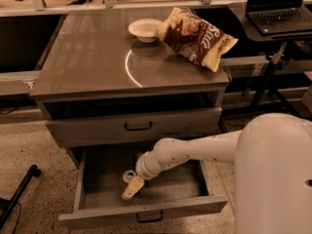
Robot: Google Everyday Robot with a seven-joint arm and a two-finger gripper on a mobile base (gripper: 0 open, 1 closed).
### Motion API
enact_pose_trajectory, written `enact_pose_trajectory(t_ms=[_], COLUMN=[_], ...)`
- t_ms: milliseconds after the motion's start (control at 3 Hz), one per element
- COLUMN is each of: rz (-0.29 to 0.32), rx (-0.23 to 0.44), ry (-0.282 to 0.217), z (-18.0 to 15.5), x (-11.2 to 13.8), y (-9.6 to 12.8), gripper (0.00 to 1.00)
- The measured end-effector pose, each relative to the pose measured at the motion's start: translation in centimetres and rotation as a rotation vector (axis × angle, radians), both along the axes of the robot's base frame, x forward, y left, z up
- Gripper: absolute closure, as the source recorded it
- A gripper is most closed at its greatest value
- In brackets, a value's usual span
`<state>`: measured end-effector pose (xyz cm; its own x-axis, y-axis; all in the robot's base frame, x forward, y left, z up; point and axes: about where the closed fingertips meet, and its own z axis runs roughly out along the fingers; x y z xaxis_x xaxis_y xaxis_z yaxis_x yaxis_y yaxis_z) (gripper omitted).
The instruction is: Pick coke can from middle drawer and place on counter
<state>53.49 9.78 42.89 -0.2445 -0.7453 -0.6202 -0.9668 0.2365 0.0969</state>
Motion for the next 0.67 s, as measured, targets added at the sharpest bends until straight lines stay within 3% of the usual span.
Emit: enact_pose_trajectory(t_ms=[333, 667], rz=[-0.015, -0.018], rx=[0.001, 0.002], ry=[0.014, 0.018], z=[-0.6, -0.7], x=[-0.08, -0.13], y=[0.77, 0.91], gripper=[0.16, 0.39])
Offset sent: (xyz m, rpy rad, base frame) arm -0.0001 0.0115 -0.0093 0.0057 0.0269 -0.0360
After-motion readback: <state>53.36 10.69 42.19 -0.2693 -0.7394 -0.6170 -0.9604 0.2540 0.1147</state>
